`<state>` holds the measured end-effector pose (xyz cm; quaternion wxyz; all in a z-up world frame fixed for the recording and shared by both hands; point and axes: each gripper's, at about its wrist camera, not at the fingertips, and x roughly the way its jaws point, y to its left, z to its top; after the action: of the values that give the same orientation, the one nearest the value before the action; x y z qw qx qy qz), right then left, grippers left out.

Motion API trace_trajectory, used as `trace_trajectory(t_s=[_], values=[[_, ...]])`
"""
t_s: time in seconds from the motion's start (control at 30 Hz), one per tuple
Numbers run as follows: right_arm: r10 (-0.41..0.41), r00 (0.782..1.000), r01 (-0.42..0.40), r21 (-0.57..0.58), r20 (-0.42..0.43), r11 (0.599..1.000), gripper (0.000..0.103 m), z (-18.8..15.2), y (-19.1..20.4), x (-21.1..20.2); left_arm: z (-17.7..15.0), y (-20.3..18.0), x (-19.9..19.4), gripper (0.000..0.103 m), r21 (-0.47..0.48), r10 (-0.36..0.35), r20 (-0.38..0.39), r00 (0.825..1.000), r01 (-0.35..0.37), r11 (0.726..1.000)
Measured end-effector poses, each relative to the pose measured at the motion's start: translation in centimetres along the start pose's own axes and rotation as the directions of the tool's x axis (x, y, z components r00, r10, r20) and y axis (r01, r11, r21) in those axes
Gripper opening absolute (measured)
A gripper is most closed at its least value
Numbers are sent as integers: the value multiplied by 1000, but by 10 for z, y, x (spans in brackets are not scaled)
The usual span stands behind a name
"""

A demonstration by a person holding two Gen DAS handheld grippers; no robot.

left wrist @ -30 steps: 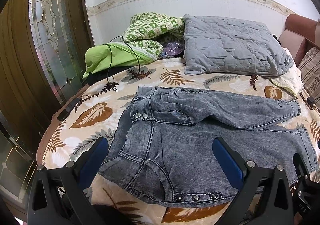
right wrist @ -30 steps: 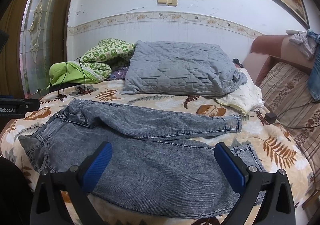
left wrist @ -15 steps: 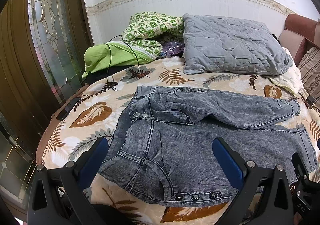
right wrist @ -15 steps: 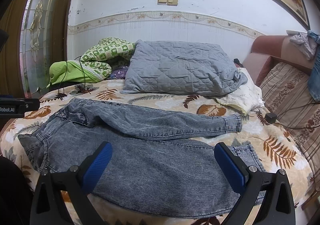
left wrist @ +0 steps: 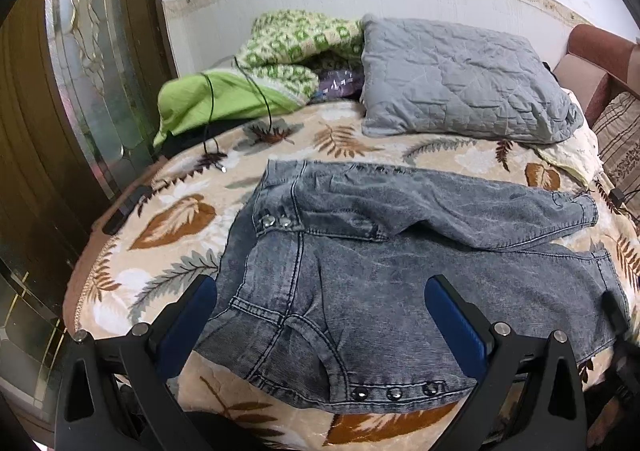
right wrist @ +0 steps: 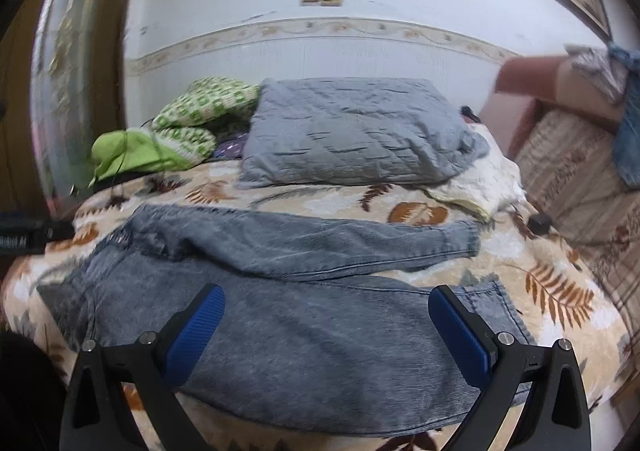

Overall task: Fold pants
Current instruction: 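Grasp the jeans waistband with the left gripper while the right gripper grasps the leg edge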

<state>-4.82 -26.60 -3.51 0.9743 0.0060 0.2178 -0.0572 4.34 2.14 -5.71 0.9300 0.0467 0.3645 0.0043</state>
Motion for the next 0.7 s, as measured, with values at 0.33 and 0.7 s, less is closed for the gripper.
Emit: trace_trajectory(t_s=[0.33,0.7], values=[[-107,989,129,240,-103,962,103,46,-113,55,36,44,71,103,-103,25,-130,991,-38,994],[12,946,181,557,-324,811,103,11,-234,96,18,59,100,103,-112,63,-210,976,-88,990]])
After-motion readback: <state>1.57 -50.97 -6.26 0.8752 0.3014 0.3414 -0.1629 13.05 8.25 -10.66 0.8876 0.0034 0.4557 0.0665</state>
